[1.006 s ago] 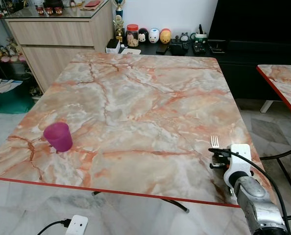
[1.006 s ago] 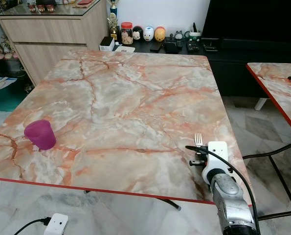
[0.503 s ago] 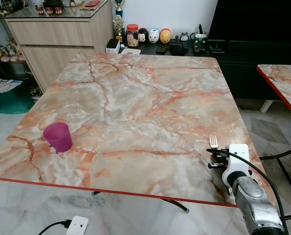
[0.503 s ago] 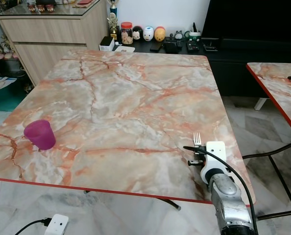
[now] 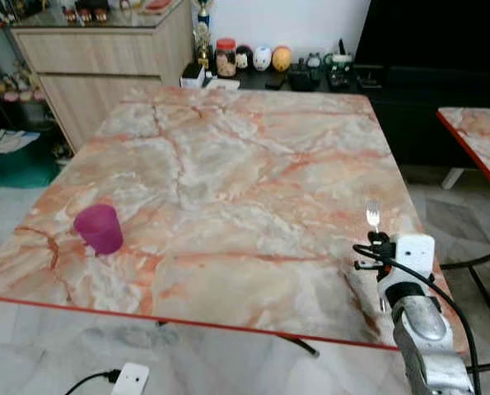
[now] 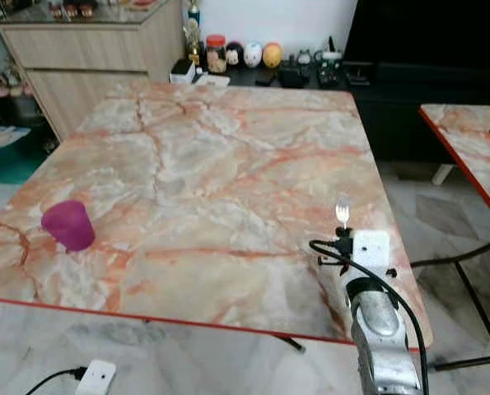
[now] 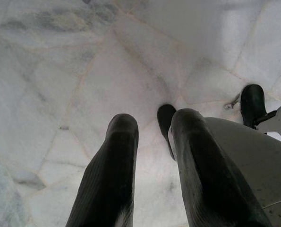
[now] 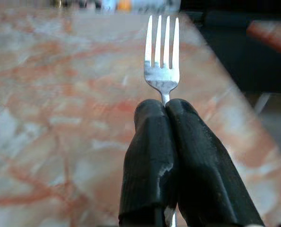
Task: Setting the table
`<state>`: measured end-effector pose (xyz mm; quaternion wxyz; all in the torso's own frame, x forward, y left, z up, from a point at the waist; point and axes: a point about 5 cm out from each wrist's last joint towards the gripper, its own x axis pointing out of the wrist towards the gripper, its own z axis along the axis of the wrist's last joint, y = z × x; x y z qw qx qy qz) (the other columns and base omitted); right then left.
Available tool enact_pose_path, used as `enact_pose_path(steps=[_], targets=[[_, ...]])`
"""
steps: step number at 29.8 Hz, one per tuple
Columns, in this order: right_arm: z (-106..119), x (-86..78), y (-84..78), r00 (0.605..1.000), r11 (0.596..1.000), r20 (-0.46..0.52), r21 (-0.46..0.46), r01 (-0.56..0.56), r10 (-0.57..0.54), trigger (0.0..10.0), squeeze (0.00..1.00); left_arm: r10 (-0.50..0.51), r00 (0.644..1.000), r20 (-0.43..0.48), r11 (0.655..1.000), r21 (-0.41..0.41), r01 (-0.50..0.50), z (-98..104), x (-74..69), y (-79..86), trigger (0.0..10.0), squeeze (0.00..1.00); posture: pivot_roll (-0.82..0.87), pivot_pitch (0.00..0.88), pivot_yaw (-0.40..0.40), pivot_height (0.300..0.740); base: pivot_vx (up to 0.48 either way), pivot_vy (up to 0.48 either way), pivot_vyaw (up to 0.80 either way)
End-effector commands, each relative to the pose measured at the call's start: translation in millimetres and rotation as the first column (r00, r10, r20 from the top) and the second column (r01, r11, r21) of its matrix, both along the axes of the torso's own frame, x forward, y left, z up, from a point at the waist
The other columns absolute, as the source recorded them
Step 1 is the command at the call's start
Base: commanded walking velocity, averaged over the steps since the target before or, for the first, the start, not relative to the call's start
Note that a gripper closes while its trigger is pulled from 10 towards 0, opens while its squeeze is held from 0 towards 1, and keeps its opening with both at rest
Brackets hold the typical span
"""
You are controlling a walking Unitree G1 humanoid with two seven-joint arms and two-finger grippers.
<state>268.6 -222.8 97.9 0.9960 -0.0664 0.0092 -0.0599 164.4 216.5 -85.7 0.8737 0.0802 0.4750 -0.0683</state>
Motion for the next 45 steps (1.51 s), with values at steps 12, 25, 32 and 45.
enact_pose_path(steps=[12, 25, 32, 45], targets=[[55, -20.8, -5.5, 0.958, 0.981, 0.282, -0.161, 0.108, -0.059, 10.0, 0.00, -0.009, 1.000, -0.020, 1.000, 0.022, 0.010, -1, -2.4, 2.3, 10.0, 0.00, 0.00, 0.000, -0.003, 0.740, 0.000, 0.000, 0.00], [23, -1.7, 6.7, 0.992, 0.997, 0.118, -0.064, 0.047, -0.039, 10.0, 0.00, -0.004, 1.000, -0.029, 1.000, 0.022, 0.005, -2, -4.1, 1.2, 10.0, 0.00, 0.01, 0.000, -0.014, 0.740, 0.000, 0.000, 0.00], [14, 8.7, 4.3, 1.000, 0.999, 0.017, -0.046, 0.024, -0.023, 10.0, 0.00, -0.004, 0.999, -0.032, 1.000, 0.021, 0.005, -2, -4.3, 1.2, 10.0, 0.00, 0.01, 0.000, -0.011, 0.740, 0.000, 0.000, 0.00], [-6, 53.0, -9.2, 0.962, 0.992, -0.252, 0.096, -0.088, 0.109, 10.0, 1.00, 0.002, 1.000, -0.030, 1.000, 0.019, -0.002, -2, -3.8, 1.0, 10.0, 0.00, 0.02, 0.000, -0.011, 0.740, 0.000, 0.000, 0.00]])
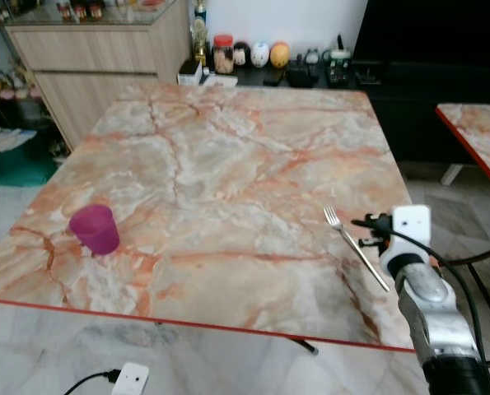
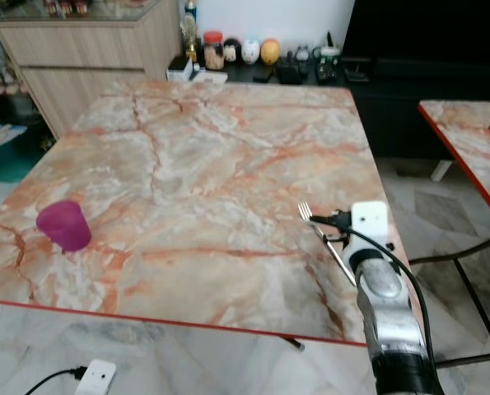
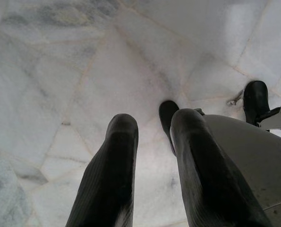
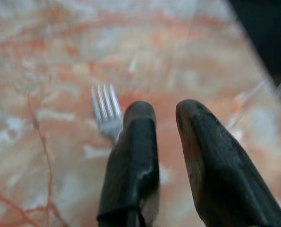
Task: Setting the table
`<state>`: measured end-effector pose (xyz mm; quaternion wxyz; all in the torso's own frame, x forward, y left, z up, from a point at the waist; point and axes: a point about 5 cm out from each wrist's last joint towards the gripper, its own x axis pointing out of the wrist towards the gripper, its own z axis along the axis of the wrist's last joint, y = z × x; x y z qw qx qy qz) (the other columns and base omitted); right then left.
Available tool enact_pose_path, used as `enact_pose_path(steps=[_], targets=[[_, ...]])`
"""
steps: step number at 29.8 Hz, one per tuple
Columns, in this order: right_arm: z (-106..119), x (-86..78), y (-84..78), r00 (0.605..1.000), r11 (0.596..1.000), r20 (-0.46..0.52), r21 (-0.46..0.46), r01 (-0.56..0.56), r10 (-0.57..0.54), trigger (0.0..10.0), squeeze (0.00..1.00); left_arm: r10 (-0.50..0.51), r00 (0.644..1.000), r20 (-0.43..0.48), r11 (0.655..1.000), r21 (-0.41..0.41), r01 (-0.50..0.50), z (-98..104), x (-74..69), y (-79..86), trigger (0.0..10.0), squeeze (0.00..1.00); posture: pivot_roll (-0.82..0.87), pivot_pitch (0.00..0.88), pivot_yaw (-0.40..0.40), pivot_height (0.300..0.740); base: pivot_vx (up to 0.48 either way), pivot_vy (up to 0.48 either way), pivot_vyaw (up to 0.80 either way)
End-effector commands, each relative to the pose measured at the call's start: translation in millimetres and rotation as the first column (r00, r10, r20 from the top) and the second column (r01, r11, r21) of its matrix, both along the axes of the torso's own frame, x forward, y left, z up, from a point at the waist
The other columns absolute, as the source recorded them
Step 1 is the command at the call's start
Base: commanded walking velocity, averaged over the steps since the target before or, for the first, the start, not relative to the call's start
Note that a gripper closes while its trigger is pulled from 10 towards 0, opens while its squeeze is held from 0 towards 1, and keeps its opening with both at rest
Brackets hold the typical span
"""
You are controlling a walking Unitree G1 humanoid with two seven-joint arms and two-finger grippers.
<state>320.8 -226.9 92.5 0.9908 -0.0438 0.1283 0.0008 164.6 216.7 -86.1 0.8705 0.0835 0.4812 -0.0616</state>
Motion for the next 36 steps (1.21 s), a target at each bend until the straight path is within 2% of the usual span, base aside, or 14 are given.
enact_pose_path(steps=[1, 6, 16, 17, 18, 19, 31, 36], targets=[[-2, 2.5, -4.7, 1.000, 0.999, -0.030, 0.037, 0.002, -0.001, 10.0, 1.00, -0.006, 1.000, -0.018, 1.000, 0.005, 0.006, -2, -4.0, 0.7, 10.0, 0.00, 0.02, 0.000, -0.011, 0.740, 0.000, 0.000, 0.00], [-8, 9.5, -4.2, 0.996, 0.998, -0.092, 0.063, 0.001, 0.005, 10.0, 1.00, -0.006, 1.000, -0.020, 1.000, 0.006, 0.006, -2, -4.6, 1.0, 10.0, 0.00, 0.03, 0.000, -0.012, 0.740, 0.000, 0.000, 0.00], [-14, 14.1, -4.6, 0.991, 0.995, -0.131, 0.097, -0.009, 0.021, 10.0, 1.00, -0.009, 1.000, -0.021, 1.000, 0.003, 0.009, -2, -5.6, 0.8, 10.0, 0.00, 0.03, 0.000, -0.011, 0.740, 0.000, 0.000, 0.00], [-13, 14.4, -1.0, 0.987, 0.993, -0.134, 0.100, -0.070, 0.083, 10.0, 0.36, -0.011, 1.000, -0.021, 1.000, 0.003, 0.011, -2, -5.7, 0.8, 10.0, 0.00, 0.02, 0.000, -0.008, 0.740, 0.000, 0.000, 0.00], [-13, 14.4, 0.9, 0.985, 0.990, -0.134, 0.099, -0.099, 0.112, 10.0, 0.36, -0.011, 1.000, -0.021, 1.000, 0.004, 0.011, -2, -5.8, 0.9, 10.0, 0.00, 0.02, 0.000, -0.008, 0.740, 0.000, 0.000, 0.00], [-13, 14.4, 1.9, 0.983, 0.989, -0.131, 0.088, -0.118, 0.129, 10.0, 0.00, -0.011, 1.000, -0.021, 1.000, 0.004, 0.011, -2, -5.8, 0.9, 10.0, 0.00, 0.02, 0.000, -0.008, 0.740, 0.000, 0.000, 0.00], [-8, 17.6, -9.5, 0.985, 0.992, -0.130, 0.058, -0.109, 0.116, 10.0, 0.00, -0.009, 1.000, -0.023, 1.000, 0.002, 0.009, -2, -6.2, 1.4, 10.0, 0.00, 0.02, 0.000, -0.008, 0.740, 0.000, 0.000, 0.00], [-12, 14.7, -11.9, 0.982, 0.992, -0.146, 0.061, -0.108, 0.116, 10.0, 0.00, -0.008, 1.000, -0.024, 1.000, 0.001, 0.008, -2, -6.2, 1.4, 10.0, 0.00, 0.03, 0.000, -0.008, 0.740, 0.000, 0.000, 0.00]])
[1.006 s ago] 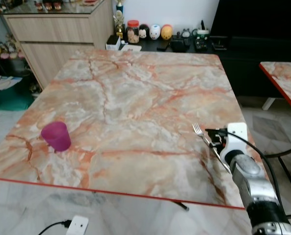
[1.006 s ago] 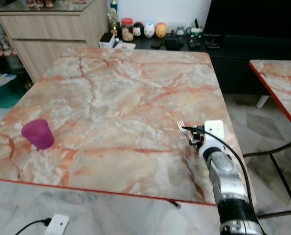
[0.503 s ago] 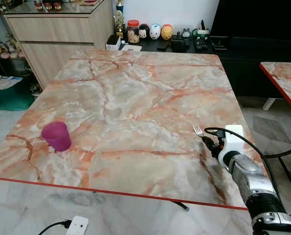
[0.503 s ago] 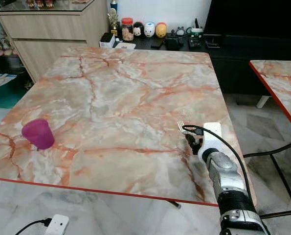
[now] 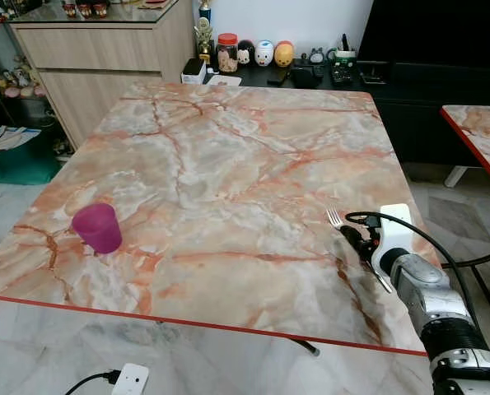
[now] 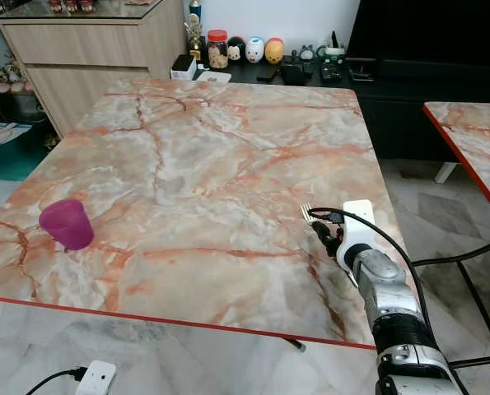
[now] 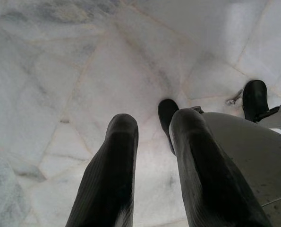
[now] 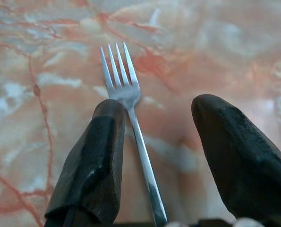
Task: Setting the table
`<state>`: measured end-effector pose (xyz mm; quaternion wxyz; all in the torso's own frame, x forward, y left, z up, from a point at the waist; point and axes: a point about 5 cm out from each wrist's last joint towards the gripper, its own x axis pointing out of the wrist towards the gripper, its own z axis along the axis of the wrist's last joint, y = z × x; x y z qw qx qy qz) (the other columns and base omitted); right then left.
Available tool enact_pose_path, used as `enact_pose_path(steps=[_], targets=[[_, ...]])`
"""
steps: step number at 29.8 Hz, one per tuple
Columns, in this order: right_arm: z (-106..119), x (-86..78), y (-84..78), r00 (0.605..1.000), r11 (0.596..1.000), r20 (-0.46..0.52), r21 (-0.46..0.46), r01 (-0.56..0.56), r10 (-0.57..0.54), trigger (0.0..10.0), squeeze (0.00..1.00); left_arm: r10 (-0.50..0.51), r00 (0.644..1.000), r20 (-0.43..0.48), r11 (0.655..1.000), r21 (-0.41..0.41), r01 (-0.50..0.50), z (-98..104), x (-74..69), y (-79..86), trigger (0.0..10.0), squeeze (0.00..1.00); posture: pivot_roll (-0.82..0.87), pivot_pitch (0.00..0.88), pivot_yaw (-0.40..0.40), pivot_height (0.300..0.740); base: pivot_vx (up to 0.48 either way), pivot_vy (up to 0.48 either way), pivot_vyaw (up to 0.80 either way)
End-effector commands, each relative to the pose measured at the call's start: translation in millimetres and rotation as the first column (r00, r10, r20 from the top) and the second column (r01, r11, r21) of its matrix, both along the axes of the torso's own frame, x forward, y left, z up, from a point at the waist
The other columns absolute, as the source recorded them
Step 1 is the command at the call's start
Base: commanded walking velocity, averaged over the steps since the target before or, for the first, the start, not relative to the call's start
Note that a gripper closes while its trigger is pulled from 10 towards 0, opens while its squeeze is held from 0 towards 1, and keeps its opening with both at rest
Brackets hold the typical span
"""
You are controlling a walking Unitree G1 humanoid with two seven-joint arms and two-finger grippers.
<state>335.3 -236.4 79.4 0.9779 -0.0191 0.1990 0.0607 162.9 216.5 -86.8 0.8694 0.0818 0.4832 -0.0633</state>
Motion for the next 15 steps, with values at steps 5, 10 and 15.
enact_pose_path(steps=[5, 10, 15], targets=[[-8, -3.9, 1.2, 0.999, 1.000, -0.035, 0.002, -0.031, 0.031, 10.0, 0.00, -0.007, 1.000, -0.019, 1.000, 0.004, 0.007, -2, -4.6, 1.7, 10.0, 0.00, 0.03, 0.000, -0.008, 0.740, 0.000, 0.000, 0.00], [-17, -8.1, 5.2, 0.997, 0.999, -0.064, 0.018, -0.049, 0.050, 10.0, 0.00, -0.007, 1.000, -0.020, 1.000, 0.004, 0.007, -2, -4.7, 1.8, 10.0, 0.00, 0.03, 0.000, -0.008, 0.740, 0.000, 0.000, 0.00], [-24, -12.0, 4.6, 0.995, 0.999, -0.089, 0.022, -0.041, 0.043, 6.9, 0.00, -0.006, 1.000, -0.020, 1.000, 0.001, 0.006, -2, -4.8, 1.8, 10.0, 0.00, 0.03, 0.000, -0.007, 0.740, 0.000, 0.000, 0.00]])
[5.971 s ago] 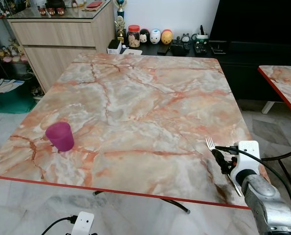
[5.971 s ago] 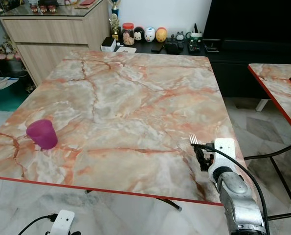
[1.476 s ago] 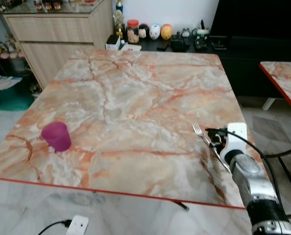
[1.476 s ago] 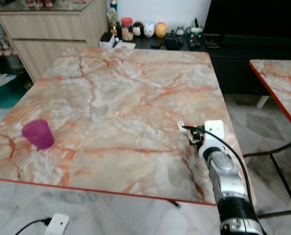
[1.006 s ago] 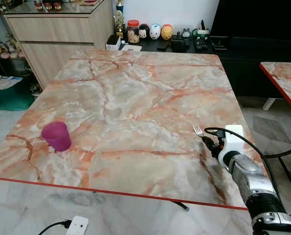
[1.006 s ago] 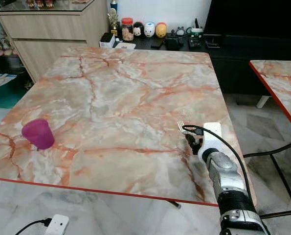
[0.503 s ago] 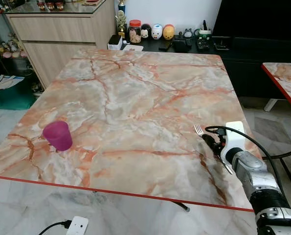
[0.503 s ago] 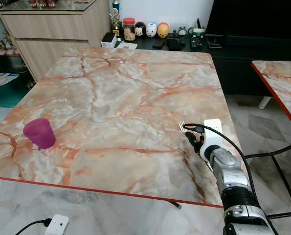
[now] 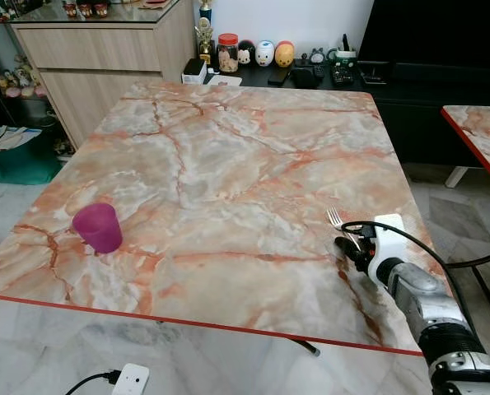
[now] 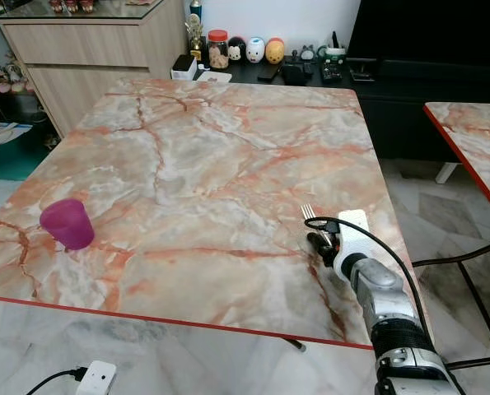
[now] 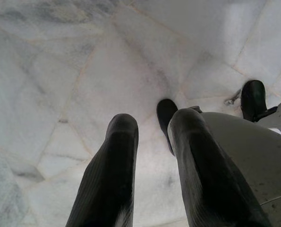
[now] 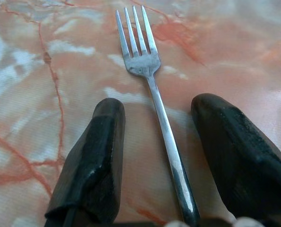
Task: Setting the table
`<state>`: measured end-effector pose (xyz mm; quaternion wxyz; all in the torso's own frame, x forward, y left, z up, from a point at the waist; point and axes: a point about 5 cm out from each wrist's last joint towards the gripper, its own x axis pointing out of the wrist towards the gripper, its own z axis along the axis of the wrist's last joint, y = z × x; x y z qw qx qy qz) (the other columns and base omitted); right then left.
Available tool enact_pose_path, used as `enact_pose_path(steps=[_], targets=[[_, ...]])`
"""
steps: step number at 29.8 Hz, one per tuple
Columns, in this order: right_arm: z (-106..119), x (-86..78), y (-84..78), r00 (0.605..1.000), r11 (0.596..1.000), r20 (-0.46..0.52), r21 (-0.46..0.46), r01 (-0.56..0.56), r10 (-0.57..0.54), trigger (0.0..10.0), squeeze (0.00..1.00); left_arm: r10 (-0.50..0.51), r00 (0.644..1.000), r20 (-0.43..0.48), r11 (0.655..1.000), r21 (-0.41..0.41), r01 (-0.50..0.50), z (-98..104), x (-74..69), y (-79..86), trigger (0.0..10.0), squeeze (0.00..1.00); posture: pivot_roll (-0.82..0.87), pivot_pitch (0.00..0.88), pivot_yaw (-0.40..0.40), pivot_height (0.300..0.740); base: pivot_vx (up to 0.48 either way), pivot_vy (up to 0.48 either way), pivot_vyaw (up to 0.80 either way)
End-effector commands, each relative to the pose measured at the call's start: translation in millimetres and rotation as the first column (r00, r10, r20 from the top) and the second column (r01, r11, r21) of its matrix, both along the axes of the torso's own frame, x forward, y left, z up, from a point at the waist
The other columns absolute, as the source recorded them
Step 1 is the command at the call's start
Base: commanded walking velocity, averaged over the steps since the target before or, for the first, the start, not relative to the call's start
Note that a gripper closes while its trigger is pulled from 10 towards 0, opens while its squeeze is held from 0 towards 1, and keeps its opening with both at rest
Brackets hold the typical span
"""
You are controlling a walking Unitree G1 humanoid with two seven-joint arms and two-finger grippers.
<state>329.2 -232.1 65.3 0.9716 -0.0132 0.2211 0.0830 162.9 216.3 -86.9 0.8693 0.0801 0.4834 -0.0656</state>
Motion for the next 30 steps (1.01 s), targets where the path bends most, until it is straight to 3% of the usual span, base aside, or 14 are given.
enact_pose_path(steps=[1, 3, 30], targets=[[-12.2, -7.2, 0.2, 0.999, 1.000, -0.051, 0.002, -0.002, 0.002, 4.0, 0.00, -0.004, 1.000, -0.020, 1.000, 0.005, 0.004, -1.7, -4.7, 2.1, 10.0, 0.00, 0.03, 0.000, -0.006, 0.740, 0.000, 0.000, 0.00], [-14.9, -9.0, 0.6, 0.998, 1.000, -0.060, 0.001, -0.005, 0.005, 0.0, 0.00, -0.004, 1.000, -0.021, 1.000, 0.004, 0.004, -1.7, -4.7, 2.0, 10.0, 0.00, 0.03, 0.000, -0.006, 0.740, 0.000, 0.000, 0.00], [-18.9, -10.5, 8.5, 0.998, 0.999, -0.050, 0.000, -0.034, 0.033, 0.0, 0.00, -0.009, 1.000, -0.023, 1.000, -0.003, 0.009, -1.7, -4.6, 1.3, 10.0, 0.00, 0.03, 0.000, -0.004, 0.740, 0.000, 0.000, 0.00]])
